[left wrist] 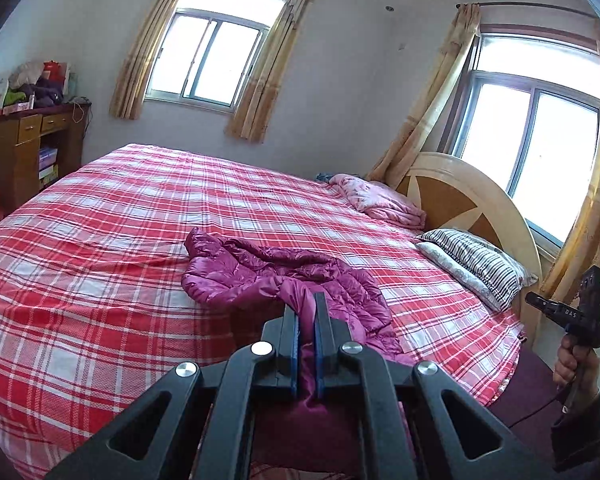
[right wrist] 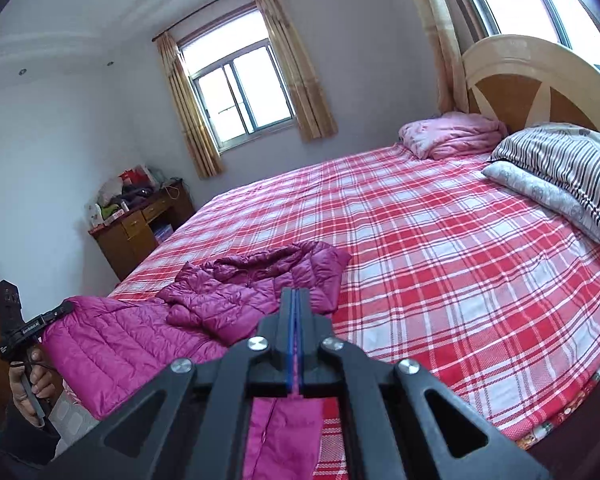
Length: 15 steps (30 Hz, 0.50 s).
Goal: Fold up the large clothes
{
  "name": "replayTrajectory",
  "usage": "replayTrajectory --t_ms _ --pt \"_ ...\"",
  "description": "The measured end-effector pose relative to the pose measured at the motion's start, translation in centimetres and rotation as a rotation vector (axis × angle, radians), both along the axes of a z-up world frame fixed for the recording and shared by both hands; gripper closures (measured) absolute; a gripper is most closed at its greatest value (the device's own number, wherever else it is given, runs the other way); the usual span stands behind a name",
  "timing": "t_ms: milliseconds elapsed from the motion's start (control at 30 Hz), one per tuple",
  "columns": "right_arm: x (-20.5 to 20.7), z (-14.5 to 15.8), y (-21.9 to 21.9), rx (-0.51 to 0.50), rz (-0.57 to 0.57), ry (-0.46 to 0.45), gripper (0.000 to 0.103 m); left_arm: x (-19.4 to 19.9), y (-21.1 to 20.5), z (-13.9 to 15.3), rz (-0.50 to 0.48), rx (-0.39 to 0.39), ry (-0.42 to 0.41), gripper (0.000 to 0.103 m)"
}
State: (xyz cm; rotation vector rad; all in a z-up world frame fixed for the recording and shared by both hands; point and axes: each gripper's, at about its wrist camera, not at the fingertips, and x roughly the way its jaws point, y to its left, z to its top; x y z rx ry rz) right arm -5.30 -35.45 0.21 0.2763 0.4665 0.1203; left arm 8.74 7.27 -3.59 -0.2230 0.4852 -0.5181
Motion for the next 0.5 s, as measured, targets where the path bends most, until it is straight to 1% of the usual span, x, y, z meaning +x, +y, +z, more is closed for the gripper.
replayTrajectory --t_ms 33,67,100,133,167,200,233,267,300,367,433,500 --pt "0.7 -0.8 -0.2 0.019 0.026 0.034 0.101 0.4 -0.1 -0.5 0.001 0.010 0.011 0.098" --pt "1.0 -1.8 -0.5 0.048 0.038 0.073 0.099 0.7 -0.2 -1.0 0.002 0.016 0.029 0.098" --pt "1.9 -3.2 -0.7 0.065 0.042 0.137 0.085 1.1 -0.3 -1.7 0.001 0.021 0.050 0.098" --pt "2.6 -4.7 -0.5 0.060 0.048 0.191 0.070 1.4 -0.2 -2.4 0.007 0.028 0.070 0.098" --pt "3.1 -5.8 -0.4 0.059 0.049 0.218 0.030 1.3 -0.2 -2.8 0.013 0.032 0.084 0.098" --pt "3.5 -7.2 -0.1 0.068 0.040 0.238 0.008 1.4 0.1 -3.4 0.017 0.033 0.103 0.098" --pt "3.9 -8.1 0.1 0.076 0.049 0.258 0.008 1.7 0.4 -4.0 0.023 0.035 0.119 0.098" --pt "4.5 -9.1 0.3 0.085 0.069 0.294 0.010 1.6 0.6 -4.4 0.029 0.038 0.129 0.098" --pt "5.1 -10.5 0.8 0.093 0.090 0.349 0.018 1.7 0.9 -4.7 0.034 0.037 0.138 0.098" --pt "5.6 -12.5 1.7 0.087 0.113 0.427 0.024 1.7 1.5 -5.2 0.042 0.034 0.150 0.098" --pt "6.1 -14.9 2.8 0.087 0.140 0.509 0.024 1.6 1.9 -5.6 0.047 0.035 0.158 0.098" --pt "6.7 -17.4 3.4 0.124 0.161 0.593 0.024 1.4 1.9 -5.9 0.051 0.042 0.163 0.098"
